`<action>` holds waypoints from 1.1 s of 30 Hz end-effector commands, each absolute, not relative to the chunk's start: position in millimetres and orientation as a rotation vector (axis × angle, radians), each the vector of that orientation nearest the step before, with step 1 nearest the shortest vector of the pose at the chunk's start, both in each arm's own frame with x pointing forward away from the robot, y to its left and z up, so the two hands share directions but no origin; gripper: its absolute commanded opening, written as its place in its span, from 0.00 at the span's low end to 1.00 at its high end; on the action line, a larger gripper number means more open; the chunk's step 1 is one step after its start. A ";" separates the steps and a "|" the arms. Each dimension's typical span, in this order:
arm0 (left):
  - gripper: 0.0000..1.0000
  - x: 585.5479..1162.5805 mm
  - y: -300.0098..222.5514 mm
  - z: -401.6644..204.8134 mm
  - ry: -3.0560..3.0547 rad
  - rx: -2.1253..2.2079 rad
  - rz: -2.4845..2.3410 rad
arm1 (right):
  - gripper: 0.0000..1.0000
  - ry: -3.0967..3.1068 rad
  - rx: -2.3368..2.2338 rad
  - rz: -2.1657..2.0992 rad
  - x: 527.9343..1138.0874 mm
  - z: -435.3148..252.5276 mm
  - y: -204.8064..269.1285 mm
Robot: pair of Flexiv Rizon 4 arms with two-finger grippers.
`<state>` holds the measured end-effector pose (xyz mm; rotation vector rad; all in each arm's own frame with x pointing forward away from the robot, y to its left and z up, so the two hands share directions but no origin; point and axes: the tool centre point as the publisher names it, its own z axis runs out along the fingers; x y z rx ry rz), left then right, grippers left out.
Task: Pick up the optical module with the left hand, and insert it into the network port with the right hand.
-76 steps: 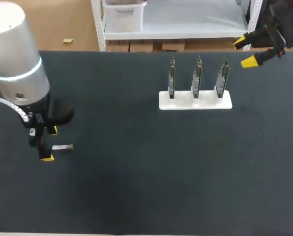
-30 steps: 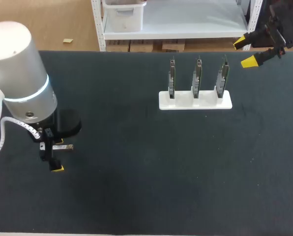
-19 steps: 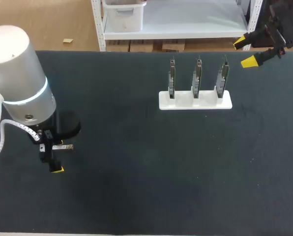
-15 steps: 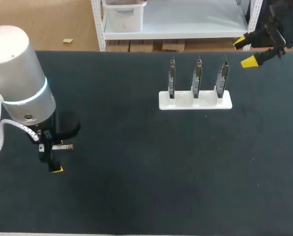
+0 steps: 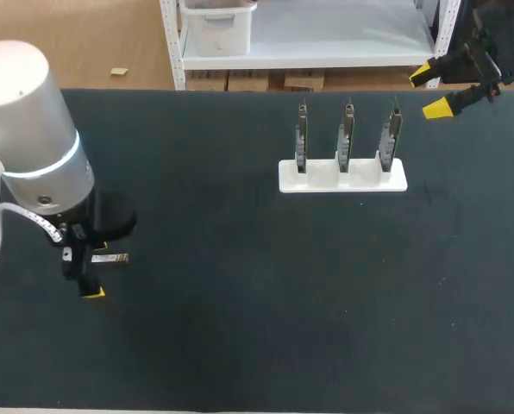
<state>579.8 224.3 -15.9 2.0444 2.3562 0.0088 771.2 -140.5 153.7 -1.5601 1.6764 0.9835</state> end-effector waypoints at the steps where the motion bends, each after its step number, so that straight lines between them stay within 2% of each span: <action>1: 1.00 583.4 225.0 -16.8 2.358 2.060 0.002 | 1.00 1.676 -1.557 0.977 769.0 153.8 -140.3; 4: 1.00 584.1 225.9 -17.5 2.354 2.067 -0.007 | 1.00 1.676 -1.557 0.977 769.0 153.8 -140.3; 5: 0.44 584.7 226.1 -17.2 2.353 2.066 -0.013 | 1.00 1.676 -1.557 0.977 769.0 153.8 -140.3; 6: 0.04 585.0 226.2 -17.1 2.353 2.066 -0.017 | 1.00 1.676 -1.557 0.977 769.0 153.8 -140.3; 7: 0.00 585.6 226.2 -17.1 2.353 2.068 -0.019 | 1.00 1.676 -1.557 0.977 769.0 153.8 -140.3; 24: 0.00 594.6 223.9 -5.0 2.367 2.019 0.007 | 1.00 1.676 -1.557 0.977 769.0 153.8 -140.3; 28: 0.00 608.0 219.7 22.5 2.332 1.865 0.042 | 1.00 1.676 -1.557 0.977 769.0 153.8 -140.3; 33: 0.00 653.0 180.7 128.0 2.049 1.684 0.162 | 1.00 1.676 -1.557 0.977 769.0 153.8 -140.3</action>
